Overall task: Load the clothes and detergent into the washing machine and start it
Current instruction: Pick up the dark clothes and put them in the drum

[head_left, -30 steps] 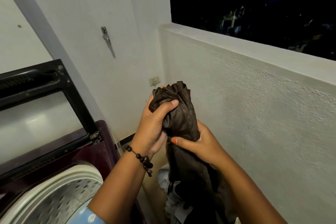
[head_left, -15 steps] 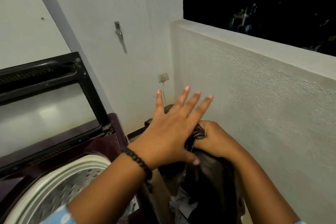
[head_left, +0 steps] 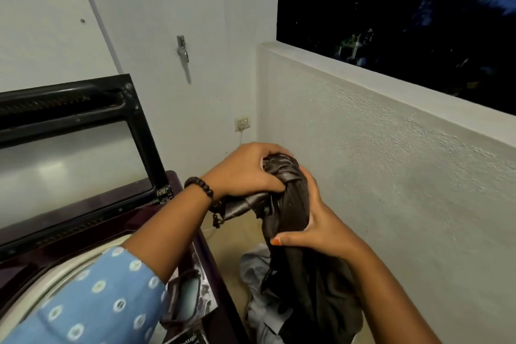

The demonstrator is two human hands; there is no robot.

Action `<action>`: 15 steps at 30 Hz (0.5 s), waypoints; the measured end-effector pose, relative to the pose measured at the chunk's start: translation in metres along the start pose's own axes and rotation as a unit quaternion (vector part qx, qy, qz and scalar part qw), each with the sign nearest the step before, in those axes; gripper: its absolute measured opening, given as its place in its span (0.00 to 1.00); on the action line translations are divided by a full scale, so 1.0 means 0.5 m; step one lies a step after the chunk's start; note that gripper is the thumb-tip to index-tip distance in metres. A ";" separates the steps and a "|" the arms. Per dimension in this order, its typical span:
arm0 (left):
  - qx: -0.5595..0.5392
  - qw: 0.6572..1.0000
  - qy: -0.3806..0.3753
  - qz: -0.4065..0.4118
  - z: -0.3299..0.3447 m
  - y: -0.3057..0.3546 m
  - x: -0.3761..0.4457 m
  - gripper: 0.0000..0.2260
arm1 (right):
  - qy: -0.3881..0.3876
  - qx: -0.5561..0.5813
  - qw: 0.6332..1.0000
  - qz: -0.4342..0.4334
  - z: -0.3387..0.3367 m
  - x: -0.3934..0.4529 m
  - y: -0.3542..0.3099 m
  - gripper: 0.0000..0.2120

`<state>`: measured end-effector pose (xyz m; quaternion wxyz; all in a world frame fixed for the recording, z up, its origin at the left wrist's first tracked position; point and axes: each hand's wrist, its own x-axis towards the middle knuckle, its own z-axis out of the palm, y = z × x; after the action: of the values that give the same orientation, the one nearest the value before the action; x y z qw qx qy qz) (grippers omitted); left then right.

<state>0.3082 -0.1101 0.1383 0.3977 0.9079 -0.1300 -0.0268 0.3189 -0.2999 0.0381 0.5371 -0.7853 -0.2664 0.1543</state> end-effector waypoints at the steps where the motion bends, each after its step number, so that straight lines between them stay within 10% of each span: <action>1: -0.029 1.000 0.011 0.002 -0.008 0.002 -0.007 0.26 | 0.026 0.025 0.999 0.014 0.011 -0.001 0.014 0.50; 5: -0.049 0.999 0.014 0.004 -0.044 -0.007 -0.053 0.22 | 0.112 0.168 0.977 0.062 0.001 -0.013 0.031 0.17; 10: -0.026 0.999 0.017 -0.010 -0.058 -0.027 -0.087 0.20 | 0.140 0.222 0.965 0.008 -0.085 -0.016 -0.061 0.20; 15: -0.277 0.944 0.175 0.043 -0.024 -0.003 -0.065 0.13 | 0.113 0.221 0.968 -0.041 -0.105 -0.030 -0.157 0.18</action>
<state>0.2788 -0.0921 0.1438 0.6506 0.7459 -0.0845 0.1148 0.3146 -0.3269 0.1297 0.7296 -0.6483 -0.1948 0.0975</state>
